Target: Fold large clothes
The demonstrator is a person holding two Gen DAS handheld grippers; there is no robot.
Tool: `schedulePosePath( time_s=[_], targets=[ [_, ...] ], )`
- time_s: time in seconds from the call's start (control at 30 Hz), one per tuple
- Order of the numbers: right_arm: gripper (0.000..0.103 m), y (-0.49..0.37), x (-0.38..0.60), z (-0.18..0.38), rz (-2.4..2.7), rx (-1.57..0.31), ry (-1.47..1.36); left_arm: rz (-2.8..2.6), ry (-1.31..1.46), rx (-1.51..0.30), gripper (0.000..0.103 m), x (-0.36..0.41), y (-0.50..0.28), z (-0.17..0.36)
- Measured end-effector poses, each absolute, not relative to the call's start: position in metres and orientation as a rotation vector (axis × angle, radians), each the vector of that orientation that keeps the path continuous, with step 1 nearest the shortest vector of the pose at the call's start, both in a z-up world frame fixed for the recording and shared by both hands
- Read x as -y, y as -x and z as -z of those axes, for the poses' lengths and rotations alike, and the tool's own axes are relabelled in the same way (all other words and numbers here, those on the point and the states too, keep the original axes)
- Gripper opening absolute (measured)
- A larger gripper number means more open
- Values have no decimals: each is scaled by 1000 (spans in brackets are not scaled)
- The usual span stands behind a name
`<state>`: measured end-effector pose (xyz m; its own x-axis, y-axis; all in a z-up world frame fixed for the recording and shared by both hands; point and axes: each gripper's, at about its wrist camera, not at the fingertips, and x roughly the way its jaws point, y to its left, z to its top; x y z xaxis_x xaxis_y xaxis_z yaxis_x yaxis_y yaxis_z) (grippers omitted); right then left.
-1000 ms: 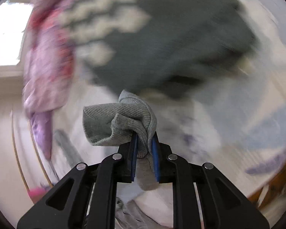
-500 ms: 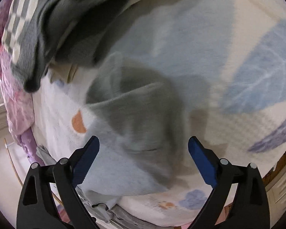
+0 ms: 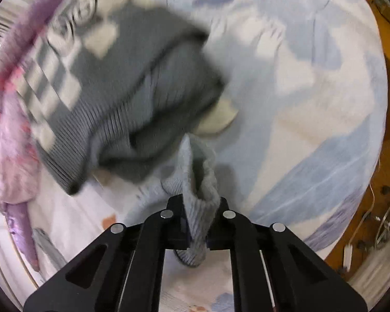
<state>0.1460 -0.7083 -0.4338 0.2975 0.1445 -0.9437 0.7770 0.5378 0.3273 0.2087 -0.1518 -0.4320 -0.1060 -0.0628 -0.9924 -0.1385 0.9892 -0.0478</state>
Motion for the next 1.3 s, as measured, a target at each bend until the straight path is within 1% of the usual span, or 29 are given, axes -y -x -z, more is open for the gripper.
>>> schedulePosePath(
  time_s=[0.07, 0.1, 0.13, 0.2, 0.27, 0.4, 0.5, 0.63, 0.8, 0.87, 1.1, 1.3],
  targets=[
    [7, -136, 722, 432, 508, -1227, -949, -40, 227, -1666, 43, 152, -211, 444],
    [7, -134, 727, 434, 504, -1236, -953, -31, 249, -1669, 38, 153, -212, 450],
    [7, -130, 727, 438, 500, -1252, -952, -22, 269, -1678, 31, 155, -214, 459],
    [7, -132, 714, 445, 498, -1269, -940, -22, 289, -1700, 29, 157, -214, 478],
    [7, -122, 704, 451, 498, -1289, -937, -53, 297, -1753, 23, 157, -211, 508],
    [7, -134, 685, 433, 423, -1256, -930, -74, 230, -1715, 22, 166, -211, 518],
    [7, -150, 663, 400, 335, -1218, -855, -70, 184, -1690, 22, 175, -208, 519],
    [7, -168, 647, 348, 210, -1118, -857, -81, 198, -1678, 22, 181, -203, 519],
    [7, -202, 604, 278, 35, -1012, -812, -67, 183, -1654, 22, 183, -192, 519],
    [7, -212, 578, 251, -38, -974, -809, -55, 194, -1643, 22, 167, -190, 517],
    [7, -227, 452, 171, -313, -912, -702, 7, 221, -1608, 22, 153, -184, 522],
    [7, -219, 346, 141, -422, -917, -604, 105, 275, -1575, 22, 136, -176, 522]
  ],
)
